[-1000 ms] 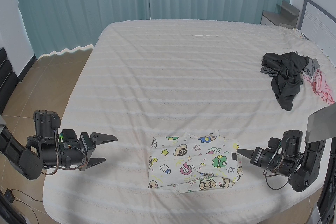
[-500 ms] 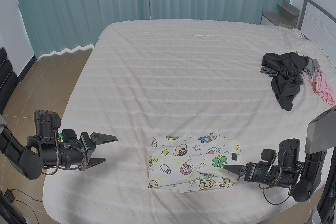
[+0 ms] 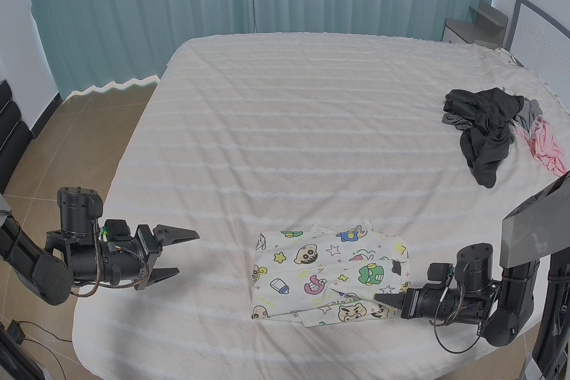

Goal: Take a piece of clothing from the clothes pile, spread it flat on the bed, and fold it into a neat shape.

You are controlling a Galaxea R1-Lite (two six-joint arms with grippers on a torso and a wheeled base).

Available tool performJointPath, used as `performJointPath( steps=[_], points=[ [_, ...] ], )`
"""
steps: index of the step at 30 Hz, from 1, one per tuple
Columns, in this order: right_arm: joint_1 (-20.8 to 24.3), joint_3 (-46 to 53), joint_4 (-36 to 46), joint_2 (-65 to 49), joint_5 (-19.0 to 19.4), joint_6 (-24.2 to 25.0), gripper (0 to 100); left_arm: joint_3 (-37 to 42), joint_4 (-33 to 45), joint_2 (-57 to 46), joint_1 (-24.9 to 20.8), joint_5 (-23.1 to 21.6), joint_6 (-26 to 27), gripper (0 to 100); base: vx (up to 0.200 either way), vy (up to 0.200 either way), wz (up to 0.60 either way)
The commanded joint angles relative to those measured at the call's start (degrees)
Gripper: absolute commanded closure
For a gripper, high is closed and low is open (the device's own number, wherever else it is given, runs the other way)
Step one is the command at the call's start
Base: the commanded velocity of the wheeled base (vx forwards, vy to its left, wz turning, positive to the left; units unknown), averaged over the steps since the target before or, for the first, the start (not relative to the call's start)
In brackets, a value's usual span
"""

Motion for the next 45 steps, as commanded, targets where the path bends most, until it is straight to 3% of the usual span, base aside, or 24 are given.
performJointPath(
  steps=[1,6,16,25,33,45],
  points=[
    [-0.3,1.7,-0.9,1.2,-0.2,-1.8,100,0.0,0.0,0.2,0.0,0.0,0.0,0,0.000,0.000,0.00],
    [-0.4,3.5,-0.9,0.6,-0.4,-4.3,100,0.0,0.0,0.4,0.0,0.1,0.0,0,0.000,0.000,0.00],
    [-6.0,6.4,-0.8,-1.7,1.7,-5.5,100,0.1,0.0,0.8,-0.3,0.0,0.1,0,0.000,0.000,0.00],
    [-6.2,6.4,0.0,-1.4,1.8,-5.7,100,0.2,0.0,0.9,-0.4,0.0,0.1,0,0.000,0.000,0.00],
    [-8.7,6.4,6.6,-1.8,2.8,-8.7,100,0.0,0.0,1.6,-0.6,0.0,0.2,0,0.000,0.000,0.00],
    [-13.0,6.4,4.5,-3.8,4.0,-9.7,100,0.1,0.0,1.6,-0.9,0.0,0.3,0,0.000,0.000,0.00]
  ],
)
